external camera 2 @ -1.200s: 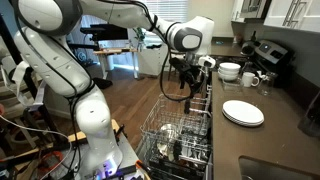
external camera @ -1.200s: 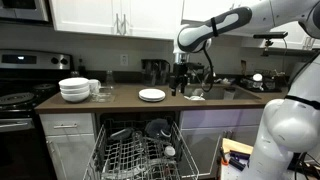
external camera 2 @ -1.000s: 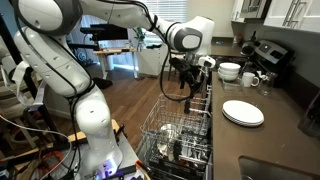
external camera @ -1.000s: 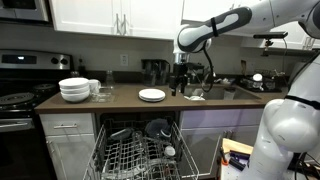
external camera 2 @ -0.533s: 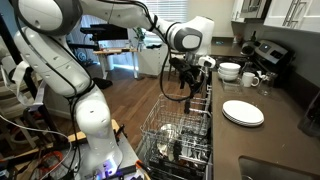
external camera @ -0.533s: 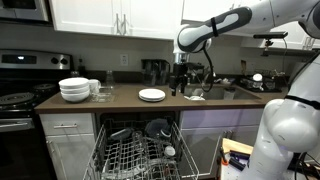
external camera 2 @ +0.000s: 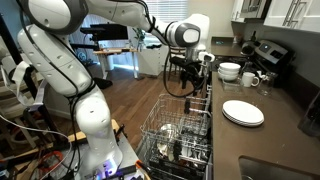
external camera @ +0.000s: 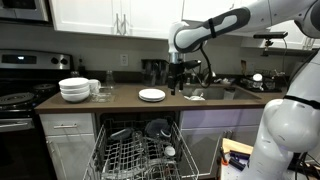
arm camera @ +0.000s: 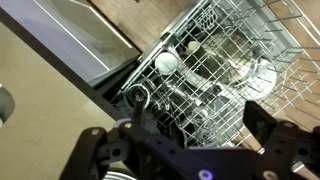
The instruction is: Put one white plate inside the dishwasher
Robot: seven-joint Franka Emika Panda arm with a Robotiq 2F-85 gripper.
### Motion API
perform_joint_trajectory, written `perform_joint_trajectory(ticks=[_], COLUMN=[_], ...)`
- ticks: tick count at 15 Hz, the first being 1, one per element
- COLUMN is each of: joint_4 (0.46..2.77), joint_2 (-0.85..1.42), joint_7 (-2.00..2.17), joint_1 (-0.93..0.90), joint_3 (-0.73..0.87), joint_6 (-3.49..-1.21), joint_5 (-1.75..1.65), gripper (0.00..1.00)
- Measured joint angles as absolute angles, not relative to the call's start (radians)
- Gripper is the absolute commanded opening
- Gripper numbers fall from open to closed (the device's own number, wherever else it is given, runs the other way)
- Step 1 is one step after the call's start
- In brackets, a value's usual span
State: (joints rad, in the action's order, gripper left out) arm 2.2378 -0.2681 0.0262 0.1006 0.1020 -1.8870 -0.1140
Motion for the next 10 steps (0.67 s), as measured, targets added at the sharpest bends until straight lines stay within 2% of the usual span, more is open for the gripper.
perform_joint_trajectory(ticks=[10], joint_4=[1.966], joint_2=[-0.022], joint_7=[0.090], joint_1=[0.062], joint_3=[0.005], joint_6=[-1.771], joint_5=[-0.533], gripper=[1.00])
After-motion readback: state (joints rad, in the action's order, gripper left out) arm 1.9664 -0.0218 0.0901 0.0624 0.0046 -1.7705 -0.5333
